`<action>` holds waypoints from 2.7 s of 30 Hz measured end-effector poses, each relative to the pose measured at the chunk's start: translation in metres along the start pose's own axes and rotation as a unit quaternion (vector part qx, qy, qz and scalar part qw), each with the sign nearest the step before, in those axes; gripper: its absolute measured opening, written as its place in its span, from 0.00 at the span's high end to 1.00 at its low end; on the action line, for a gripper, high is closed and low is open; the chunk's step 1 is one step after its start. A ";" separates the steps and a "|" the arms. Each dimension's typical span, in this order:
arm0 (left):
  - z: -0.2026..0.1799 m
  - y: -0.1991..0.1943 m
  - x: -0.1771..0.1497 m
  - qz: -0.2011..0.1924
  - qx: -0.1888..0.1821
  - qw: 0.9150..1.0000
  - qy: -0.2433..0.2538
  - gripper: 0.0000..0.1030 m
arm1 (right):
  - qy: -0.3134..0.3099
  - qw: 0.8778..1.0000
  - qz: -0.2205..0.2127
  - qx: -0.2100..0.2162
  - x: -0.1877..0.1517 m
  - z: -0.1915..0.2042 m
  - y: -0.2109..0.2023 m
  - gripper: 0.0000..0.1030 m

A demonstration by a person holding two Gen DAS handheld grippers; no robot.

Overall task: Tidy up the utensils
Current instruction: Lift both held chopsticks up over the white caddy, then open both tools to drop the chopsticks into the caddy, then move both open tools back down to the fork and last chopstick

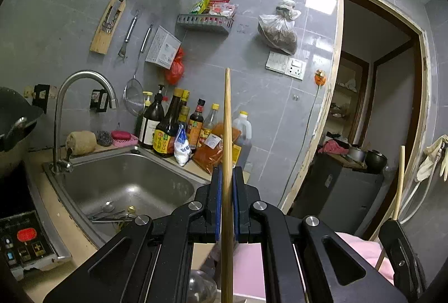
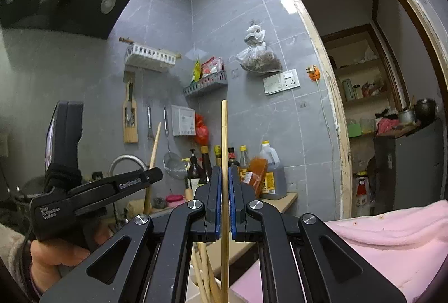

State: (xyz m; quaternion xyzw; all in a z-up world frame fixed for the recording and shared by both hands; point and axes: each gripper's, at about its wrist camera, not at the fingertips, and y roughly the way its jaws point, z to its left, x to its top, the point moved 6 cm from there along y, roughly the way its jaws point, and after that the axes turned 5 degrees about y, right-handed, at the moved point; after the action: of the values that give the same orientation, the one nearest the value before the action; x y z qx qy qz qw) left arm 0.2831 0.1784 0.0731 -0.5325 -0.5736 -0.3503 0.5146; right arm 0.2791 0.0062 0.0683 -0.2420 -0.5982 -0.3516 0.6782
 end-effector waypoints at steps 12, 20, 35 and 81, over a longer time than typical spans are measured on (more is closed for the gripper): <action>0.008 0.001 -0.011 0.032 -0.020 0.999 -0.013 0.95 | -0.076 0.996 0.040 -0.027 -0.022 0.012 -0.012 0.97; 0.003 -0.004 -0.016 0.042 -0.023 0.999 0.013 0.95 | -0.076 0.995 0.056 -0.028 -0.027 0.009 -0.018 0.96; -0.034 -0.043 -0.019 0.073 -0.079 0.992 0.072 0.56 | -0.045 0.995 0.070 -0.054 -0.005 -0.012 -0.063 0.55; -0.207 -0.051 -0.190 0.310 -0.211 0.916 0.144 0.15 | -0.026 0.917 0.319 -0.239 -0.058 -0.172 -0.225 0.07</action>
State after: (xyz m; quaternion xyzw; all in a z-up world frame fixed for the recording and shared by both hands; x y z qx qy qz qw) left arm 0.2606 -0.0751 -0.0555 -0.7240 -0.2118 -0.3588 0.5498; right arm 0.2146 -0.2545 -0.0380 -0.5842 -0.4050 -0.2427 0.6601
